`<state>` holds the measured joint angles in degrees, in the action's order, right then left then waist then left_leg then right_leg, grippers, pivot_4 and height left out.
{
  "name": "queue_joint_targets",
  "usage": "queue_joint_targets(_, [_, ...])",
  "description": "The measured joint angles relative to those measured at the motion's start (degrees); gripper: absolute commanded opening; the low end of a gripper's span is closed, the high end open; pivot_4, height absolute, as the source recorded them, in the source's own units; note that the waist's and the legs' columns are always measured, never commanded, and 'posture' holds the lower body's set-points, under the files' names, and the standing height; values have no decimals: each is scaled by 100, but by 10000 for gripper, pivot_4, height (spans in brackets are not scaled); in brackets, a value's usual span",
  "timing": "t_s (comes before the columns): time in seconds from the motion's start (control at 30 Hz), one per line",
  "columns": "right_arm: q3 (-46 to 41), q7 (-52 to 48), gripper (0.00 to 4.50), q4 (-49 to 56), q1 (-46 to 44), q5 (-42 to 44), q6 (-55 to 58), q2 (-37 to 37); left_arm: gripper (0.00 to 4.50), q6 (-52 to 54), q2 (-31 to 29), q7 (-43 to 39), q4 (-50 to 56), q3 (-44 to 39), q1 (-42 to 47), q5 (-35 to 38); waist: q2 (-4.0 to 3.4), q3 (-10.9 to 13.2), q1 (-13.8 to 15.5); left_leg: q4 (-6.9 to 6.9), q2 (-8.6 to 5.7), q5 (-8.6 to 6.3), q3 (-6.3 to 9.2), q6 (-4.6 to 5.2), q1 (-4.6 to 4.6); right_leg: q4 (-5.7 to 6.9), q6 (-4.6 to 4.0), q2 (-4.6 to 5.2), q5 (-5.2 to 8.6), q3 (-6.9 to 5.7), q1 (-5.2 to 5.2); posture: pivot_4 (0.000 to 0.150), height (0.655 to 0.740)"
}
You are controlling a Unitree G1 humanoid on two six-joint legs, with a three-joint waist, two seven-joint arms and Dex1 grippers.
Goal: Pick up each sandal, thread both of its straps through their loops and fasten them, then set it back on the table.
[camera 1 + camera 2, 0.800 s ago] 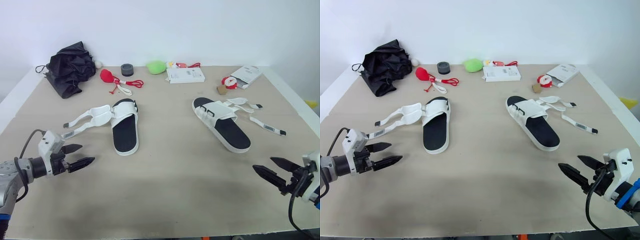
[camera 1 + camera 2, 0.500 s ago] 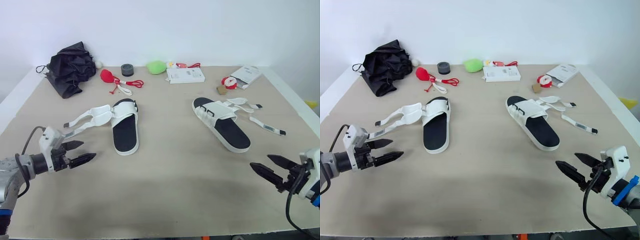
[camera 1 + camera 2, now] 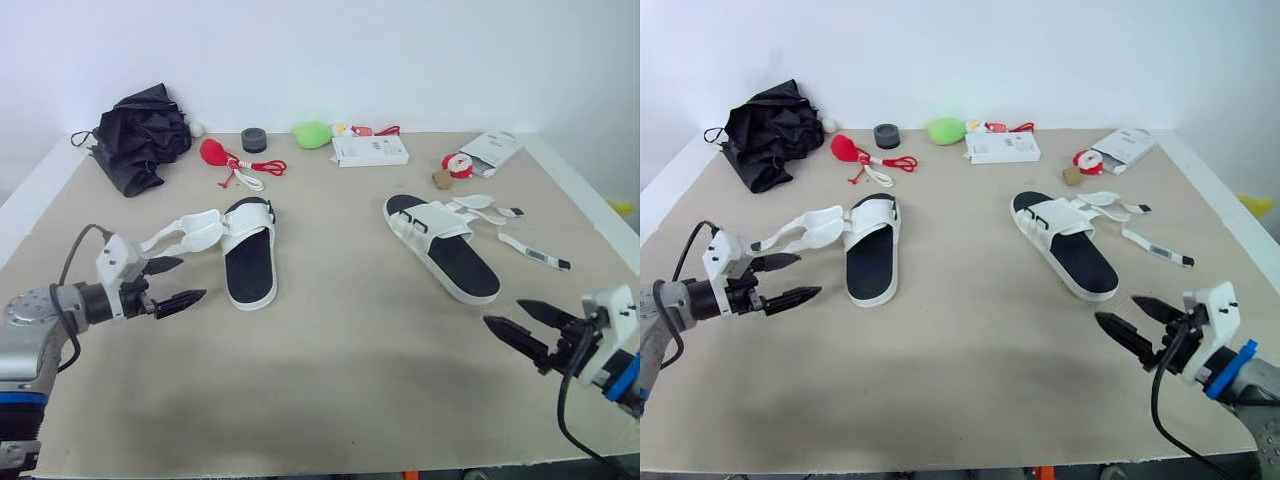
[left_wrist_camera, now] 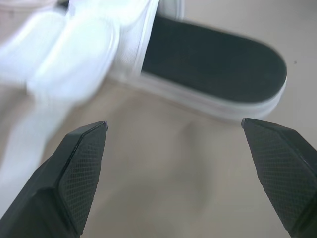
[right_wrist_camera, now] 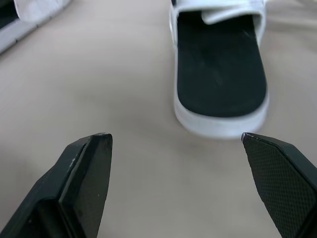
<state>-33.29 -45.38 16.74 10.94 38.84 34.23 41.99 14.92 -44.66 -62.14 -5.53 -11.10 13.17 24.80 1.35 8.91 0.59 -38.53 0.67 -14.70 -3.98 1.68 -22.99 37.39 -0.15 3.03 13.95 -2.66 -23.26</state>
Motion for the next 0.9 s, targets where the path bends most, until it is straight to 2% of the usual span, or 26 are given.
queue_joint_targets(0.1, [364, 534, 44804, -9, -858, -95, 108, -51, 45000, -160, 367, 91, 295, 202, 311, -10, 2, 1, 0, -2, -1, 11, -5, 2, -4, -1, 8, 0, -11, 5, -3, 1500, 7400])
queue_joint_targets(0.27, [1278, 1221, 44804, -455, -1903, -778, 130, -123, 45000, -274, 799, 272, 868, 588, 574, -62, 2, 1, -1, -2, -1, 14, -13, 1, -6, -1, 11, -21, -18, 38, -8, 1500, 7400])
queue_joint_targets(0.4, [1778, 1719, 44804, -1195, -2964, -1199, 276, -363, 45000, -281, 1069, 253, 1242, 994, 789, -65, 2, 1, -3, -2, -1, 17, -17, 0, -9, -1, 14, -36, -23, 58, -12, 1500, 7400])
queue_joint_targets(0.53, [2065, 2089, 44804, -2450, -3919, -1649, 186, -653, 45000, -273, 1477, 249, 1422, 1409, 1203, -65, 2, 1, -4, -2, -1, 22, -27, 7, -11, -5, 18, -41, -37, 66, -13, 1500, 7400])
queue_joint_targets(0.7, [2151, 2182, 44804, -3217, -4310, -1867, -74, -951, 45000, -354, 1760, 265, 1268, 1681, 1377, -151, 2, 1, -14, -1, 0, 21, -33, 9, -10, -6, 20, -44, -38, 75, -15, 1500, 7400])
queue_joint_targets(0.9, [2040, 1959, 44804, -2469, -3810, -1538, 100, -1072, 45000, -575, 2067, 399, 836, 1757, 1622, -350, 2, 1, -25, 1, 7, 21, -35, 9, -10, -6, 21, -49, -40, 78, -18, 1500, 7400])
